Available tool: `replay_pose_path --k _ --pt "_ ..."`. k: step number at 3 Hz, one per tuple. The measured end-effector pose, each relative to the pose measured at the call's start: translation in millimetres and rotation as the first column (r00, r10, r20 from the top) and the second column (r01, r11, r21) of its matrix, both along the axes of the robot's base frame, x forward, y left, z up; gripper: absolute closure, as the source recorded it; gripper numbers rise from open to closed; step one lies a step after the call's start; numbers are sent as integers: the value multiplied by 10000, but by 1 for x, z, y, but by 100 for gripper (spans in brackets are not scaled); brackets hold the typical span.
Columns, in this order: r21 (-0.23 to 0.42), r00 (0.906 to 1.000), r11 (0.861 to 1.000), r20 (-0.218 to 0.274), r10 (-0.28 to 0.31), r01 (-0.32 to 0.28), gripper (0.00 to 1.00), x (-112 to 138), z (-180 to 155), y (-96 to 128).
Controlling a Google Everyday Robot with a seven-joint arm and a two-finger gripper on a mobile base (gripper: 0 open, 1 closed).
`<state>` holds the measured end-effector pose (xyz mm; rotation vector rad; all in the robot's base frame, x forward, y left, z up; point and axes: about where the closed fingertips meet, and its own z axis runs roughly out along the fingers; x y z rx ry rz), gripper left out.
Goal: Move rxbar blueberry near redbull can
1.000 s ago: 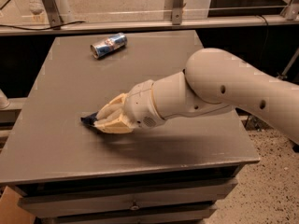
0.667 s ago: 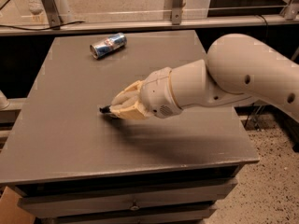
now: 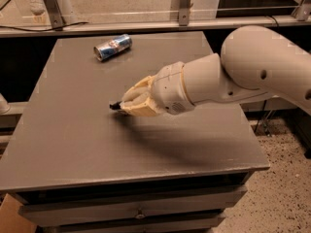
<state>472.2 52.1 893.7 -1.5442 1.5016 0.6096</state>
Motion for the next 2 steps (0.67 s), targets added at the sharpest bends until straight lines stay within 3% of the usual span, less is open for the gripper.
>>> replay_pose_path --k 1,2 --pt "-366 9947 9993 1024 77 -39 100 37 22 -23" --pt "-470 9832 9985 1790 361 -281 100 84 44 -42"
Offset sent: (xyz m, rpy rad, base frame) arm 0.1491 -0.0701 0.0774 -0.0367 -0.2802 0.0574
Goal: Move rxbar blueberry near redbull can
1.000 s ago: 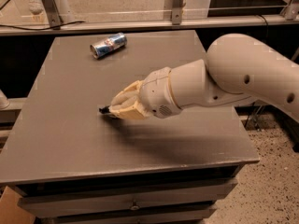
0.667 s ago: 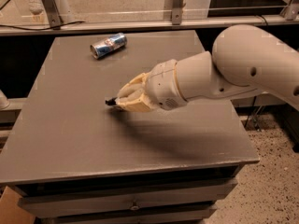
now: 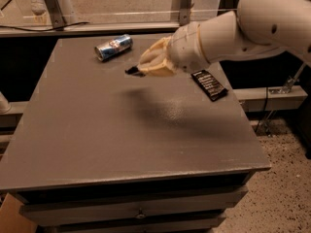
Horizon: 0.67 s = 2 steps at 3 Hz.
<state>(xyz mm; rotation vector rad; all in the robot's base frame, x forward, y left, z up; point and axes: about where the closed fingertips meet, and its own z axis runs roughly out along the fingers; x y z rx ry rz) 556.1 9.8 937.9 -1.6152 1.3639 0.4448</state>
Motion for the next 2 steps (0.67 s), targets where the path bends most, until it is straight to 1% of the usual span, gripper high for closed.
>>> replay_pose_path --k 1,2 --pt "-137 9975 9975 122 690 -688 100 44 2 -2" --pt "-631 9940 9920 61 1096 -1090 100 82 -7 2"
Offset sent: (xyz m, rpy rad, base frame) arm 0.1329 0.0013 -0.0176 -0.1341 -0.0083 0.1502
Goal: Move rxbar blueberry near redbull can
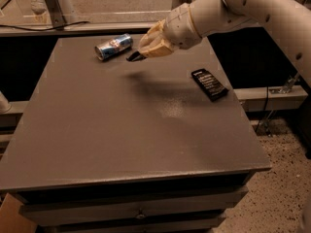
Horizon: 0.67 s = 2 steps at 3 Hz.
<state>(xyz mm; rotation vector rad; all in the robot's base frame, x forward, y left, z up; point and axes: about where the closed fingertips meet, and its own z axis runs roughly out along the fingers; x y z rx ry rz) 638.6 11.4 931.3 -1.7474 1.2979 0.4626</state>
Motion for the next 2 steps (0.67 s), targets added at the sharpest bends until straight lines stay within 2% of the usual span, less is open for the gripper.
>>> replay_pose_path --k 1,2 --pt "-280 9995 9992 -150 274 -278 100 28 -14 1" --pt "-313 9995 9991 -103 284 -287 100 51 -24 1"
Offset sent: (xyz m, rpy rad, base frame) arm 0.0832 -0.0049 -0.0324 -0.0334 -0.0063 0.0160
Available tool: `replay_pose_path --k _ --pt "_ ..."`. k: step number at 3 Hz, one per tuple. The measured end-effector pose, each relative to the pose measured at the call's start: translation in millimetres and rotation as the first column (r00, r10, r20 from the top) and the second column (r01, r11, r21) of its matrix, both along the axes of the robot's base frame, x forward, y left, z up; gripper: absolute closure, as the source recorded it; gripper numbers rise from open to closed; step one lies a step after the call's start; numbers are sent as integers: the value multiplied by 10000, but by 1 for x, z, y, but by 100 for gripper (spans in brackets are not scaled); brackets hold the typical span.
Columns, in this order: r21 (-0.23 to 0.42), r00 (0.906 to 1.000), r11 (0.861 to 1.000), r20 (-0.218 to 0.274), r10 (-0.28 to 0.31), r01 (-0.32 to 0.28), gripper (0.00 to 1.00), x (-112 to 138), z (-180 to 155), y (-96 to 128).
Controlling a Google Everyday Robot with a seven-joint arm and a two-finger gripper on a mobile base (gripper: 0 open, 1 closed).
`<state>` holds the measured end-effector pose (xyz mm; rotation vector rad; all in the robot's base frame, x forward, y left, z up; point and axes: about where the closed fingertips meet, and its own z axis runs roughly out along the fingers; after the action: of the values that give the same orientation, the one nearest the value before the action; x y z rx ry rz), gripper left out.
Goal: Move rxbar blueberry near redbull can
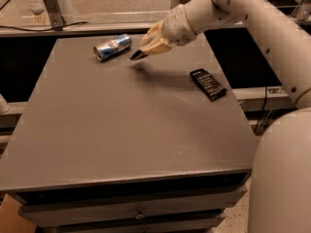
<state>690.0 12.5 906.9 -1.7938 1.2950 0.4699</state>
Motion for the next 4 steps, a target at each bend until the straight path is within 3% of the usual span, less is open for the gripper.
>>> replay_pose_path --k 2,3,4 --pt "540 10000 9985 23 49 -50 100 37 -26 19" --pt "1044 9998 9944 -111 185 -172 100 58 -43 50" --pt "1038 9998 9945 -178 130 -111 100 58 -45 50"
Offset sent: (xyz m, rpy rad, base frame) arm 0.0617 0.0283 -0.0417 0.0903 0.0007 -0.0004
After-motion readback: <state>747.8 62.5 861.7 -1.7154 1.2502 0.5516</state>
